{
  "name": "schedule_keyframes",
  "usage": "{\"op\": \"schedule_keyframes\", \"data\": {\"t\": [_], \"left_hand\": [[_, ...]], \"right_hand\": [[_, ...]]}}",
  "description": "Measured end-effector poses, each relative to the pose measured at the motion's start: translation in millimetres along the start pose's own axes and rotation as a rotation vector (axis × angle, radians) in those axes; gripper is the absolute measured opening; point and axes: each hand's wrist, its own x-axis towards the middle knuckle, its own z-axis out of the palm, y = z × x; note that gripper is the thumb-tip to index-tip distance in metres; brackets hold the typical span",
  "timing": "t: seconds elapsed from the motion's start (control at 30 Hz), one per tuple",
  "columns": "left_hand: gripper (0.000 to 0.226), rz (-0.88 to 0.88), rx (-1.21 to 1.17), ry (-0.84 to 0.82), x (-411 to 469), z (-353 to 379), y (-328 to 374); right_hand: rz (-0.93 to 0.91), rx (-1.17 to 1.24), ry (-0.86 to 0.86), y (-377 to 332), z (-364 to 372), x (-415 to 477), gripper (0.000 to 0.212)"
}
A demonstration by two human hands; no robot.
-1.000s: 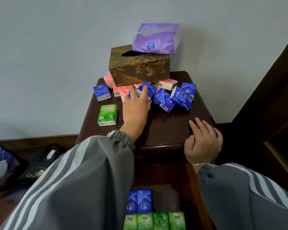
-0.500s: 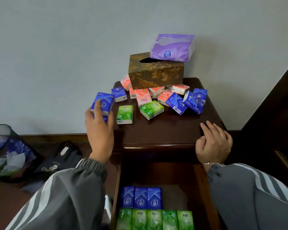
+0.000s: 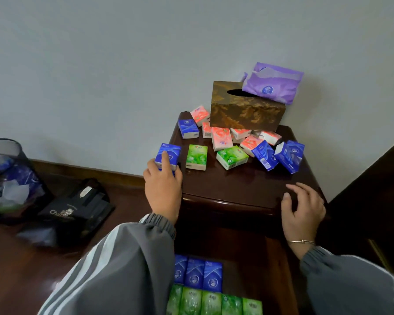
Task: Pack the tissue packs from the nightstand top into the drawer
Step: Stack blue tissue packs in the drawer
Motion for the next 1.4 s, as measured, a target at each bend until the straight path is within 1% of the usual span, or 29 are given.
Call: {"op": "schedule_keyframes", "data": {"t": [0.03,0.1,0.17,0.27,0.33,0.4,0.47,0.57,0.63,0.67,0.73,0.77,0.8,0.87,0.97,1.1,1.17,1.33,1.4], "left_hand": [[0.046,0.005,-0.001,0.013,0.3,0.5,0.1],[0.046,-0.004,0.011,0.015,1.0,0.9,0.8],[0.046,-0.015,0.021,0.003,0.2,-0.3,1.8],[0.046,-0.011,0.035,-0.007,-0.4,-3.3,3.1],[0.045,-0.001,0.043,0.003,-0.8,-3.8,3.0],[0.046,-0.018,0.051,-0.015,-0.1,-3.3,2.8],[0.048,-0.038,0.055,-0.04,0.3,-2.0,1.7],[0.049,-0.035,0.045,-0.034,0.1,-0.3,0.9],[0.05,-0.035,0.04,-0.027,-0.5,0.9,0.1],[0.05,-0.04,0.041,-0.031,-0.6,1.4,-0.1],[0.05,-0.047,0.037,-0.031,-0.4,2.1,-0.3],[0.05,-0.045,0.034,-0.028,-0.3,2.3,-0.5],[0.049,-0.041,0.033,-0.026,-0.3,2.4,-0.5],[0.049,-0.036,0.037,-0.026,-0.4,1.9,0.1],[0.048,-0.037,0.027,-0.021,-1.0,-0.1,1.8],[0.047,-0.027,-0.001,0.018,-0.2,0.5,1.0],[0.048,-0.036,-0.001,0.003,-0.1,2.1,-0.3],[0.048,-0.035,0.0,0.002,-0.2,3.0,-1.1],[0.048,-0.031,-0.004,0.011,-0.3,2.9,-0.9]], "right_hand": [[-0.058,0.045,-0.03,-16.4,4.0,0.8,0.037],[-0.178,0.09,-0.164,-52.6,19.4,9.9,0.03],[-0.239,0.024,-0.313,-85.3,40.6,25.1,0.034],[-0.201,-0.164,-0.505,-114.9,69.7,48.8,0.051],[-0.175,-0.296,-0.6,-118.6,80.2,54.8,0.055],[-0.194,-0.315,-0.594,-115.1,79.8,54.6,0.05],[-0.255,-0.262,-0.554,-108.3,71.5,51.7,0.043],[-0.326,-0.183,-0.566,-97.9,55.0,51.4,0.038],[-0.302,-0.089,-0.577,-96.7,44.2,53.3,0.039],[-0.3,-0.028,-0.548,-98.8,39.9,54.7,0.039],[-0.37,0.094,-0.463,-111.2,35.3,58.1,0.039],[-0.429,0.143,-0.448,-120.5,36.7,59.0,0.039],[-0.486,0.177,-0.463,-130.6,40.7,59.3,0.039],[-0.553,0.184,-0.568,-148.6,54.6,58.6,0.041],[-0.562,0.099,-0.736,-159.7,77.4,56.9,0.044],[-0.611,-0.009,-0.718,-166.6,92.3,59.2,0.051],[-0.585,-0.025,-0.69,-171.8,97.1,58.2,0.051],[-0.406,0.029,-0.604,-184.8,102.1,55.2,0.036],[-0.359,0.003,-0.613,-187.4,99.9,57.3,0.034]]}}
